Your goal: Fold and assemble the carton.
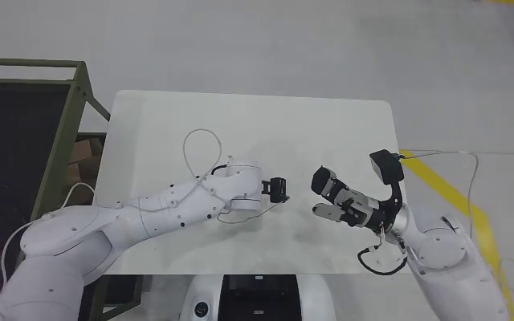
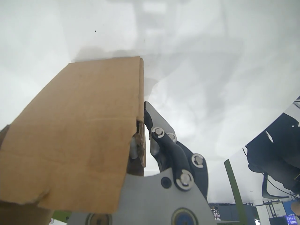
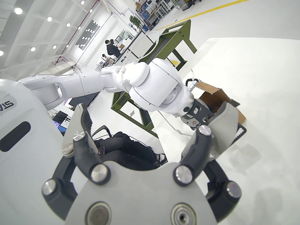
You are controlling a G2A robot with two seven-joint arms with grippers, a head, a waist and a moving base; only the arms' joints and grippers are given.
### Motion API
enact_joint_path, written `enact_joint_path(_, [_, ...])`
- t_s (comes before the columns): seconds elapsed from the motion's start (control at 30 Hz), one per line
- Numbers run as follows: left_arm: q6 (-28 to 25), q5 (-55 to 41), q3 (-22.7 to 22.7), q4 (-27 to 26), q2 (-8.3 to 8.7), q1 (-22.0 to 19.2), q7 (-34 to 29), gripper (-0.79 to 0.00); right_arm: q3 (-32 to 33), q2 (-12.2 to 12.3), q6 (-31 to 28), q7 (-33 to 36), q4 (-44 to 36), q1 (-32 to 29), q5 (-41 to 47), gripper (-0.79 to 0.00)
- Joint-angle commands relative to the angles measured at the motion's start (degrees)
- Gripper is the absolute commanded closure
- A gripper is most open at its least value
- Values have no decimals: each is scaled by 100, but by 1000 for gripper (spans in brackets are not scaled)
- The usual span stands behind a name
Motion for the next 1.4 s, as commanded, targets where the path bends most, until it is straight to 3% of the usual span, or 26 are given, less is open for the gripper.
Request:
enact_joint_path(0.0, [-4, -6, 0, 0, -8, -3, 4, -351, 0, 0, 0, 0, 0, 0, 0, -785])
enact_joint_path(0.63, [115, -375, 0, -416, 158, -166, -116, -468, 0, 0, 0, 0, 0, 0, 0, -785])
enact_joint_path(0.9, [304, -812, 0, -967, 321, -468, -303, -548, 0, 0, 0, 0, 0, 0, 0, -785])
enact_joint_path(1.13, [400, -1237, 0, -1530, 651, -980, -397, -646, 0, 0, 0, 0, 0, 0, 0, -785])
enact_joint_path(1.3, [407, -1667, -45, -1800, 1020, -1443, -397, -720, -4, -5, 117, -102, -11, -17, -95, -785])
enact_joint_path(1.37, [601, -1925, -326, -1965, 1201, -1522, -392, -730, 14, -8, 275, -190, -5, -20, -227, -785])
